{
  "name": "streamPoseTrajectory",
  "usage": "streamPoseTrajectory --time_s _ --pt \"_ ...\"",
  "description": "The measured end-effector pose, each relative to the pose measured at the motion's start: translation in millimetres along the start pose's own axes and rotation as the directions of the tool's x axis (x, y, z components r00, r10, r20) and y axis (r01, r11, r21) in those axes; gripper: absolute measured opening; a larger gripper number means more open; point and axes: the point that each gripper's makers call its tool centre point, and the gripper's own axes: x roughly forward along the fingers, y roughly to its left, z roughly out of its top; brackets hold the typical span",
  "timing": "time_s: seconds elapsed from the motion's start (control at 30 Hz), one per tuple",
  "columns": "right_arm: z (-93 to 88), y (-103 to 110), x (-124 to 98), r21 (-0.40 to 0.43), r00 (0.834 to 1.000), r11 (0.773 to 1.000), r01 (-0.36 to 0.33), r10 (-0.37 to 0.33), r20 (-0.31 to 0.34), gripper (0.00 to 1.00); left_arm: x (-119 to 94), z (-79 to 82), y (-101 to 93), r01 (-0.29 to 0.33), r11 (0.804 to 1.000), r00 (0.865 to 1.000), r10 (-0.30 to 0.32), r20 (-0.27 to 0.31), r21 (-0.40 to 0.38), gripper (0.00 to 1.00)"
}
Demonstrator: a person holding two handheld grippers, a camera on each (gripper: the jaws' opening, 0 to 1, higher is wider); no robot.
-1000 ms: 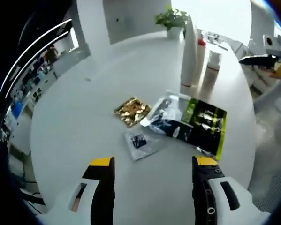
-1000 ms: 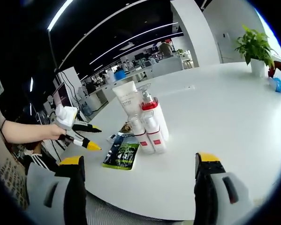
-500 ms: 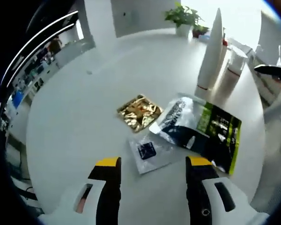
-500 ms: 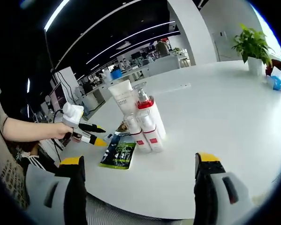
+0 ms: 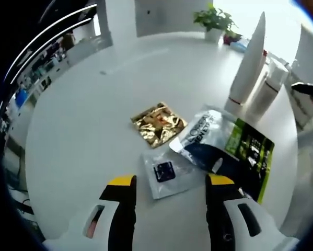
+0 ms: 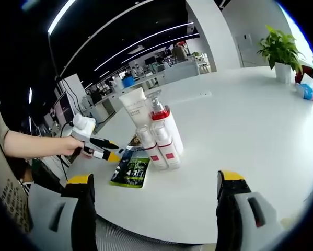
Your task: Arrange the skincare products in the storage area until every visible bottle or jar stands upright without overlapping.
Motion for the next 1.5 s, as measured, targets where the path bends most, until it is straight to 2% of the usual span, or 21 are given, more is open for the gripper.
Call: streamPoseTrajectory --time_s 0.13,0.33,0.73,1.03,1.3,1.5 --pt "-0.4 0.1 0.2 -0.001 1.000 1.000 0.001 -0.001 -0.002 0.97 0.4 1.6 2.4 -0.002 1.000 1.000 0.002 0.004 0.001 0.48" --pt "-0.8 0.2 0.7 -0.004 1.000 1.000 0.002 -0.002 -0.004 0.97 0.0 3.1 11.4 -0.023 0.999 1.000 0.023 0.014 -0.024 0.38" --pt "-0.4 -0.1 0.1 -0.005 1.000 1.000 0.005 -0.005 -0.002 0.97 0.1 4.3 11.2 -0.030 0.999 0.999 0.031 0.018 -0.040 0.38" --pt "-0.1 0.8 0.1 -0.009 1.000 1.000 0.002 -0.002 -0.001 0.97 -4.2 -0.1 16.1 -0.058 0.987 0.998 0.062 0.019 -0.150 0.38" --pt "0.1 1.9 0.2 -0.013 1.000 1.000 -0.002 0.002 -0.001 0.97 -13.3 -4.2 20.3 -0.080 0.974 0.996 0.086 0.020 -0.214 0.38" --pt "1.2 3.4 0.1 -0.023 1.000 1.000 -0.007 0.007 0.003 0.97 -19.7 -13.4 19.0 -0.122 0.955 0.992 0.122 -0.017 -0.270 0.38"
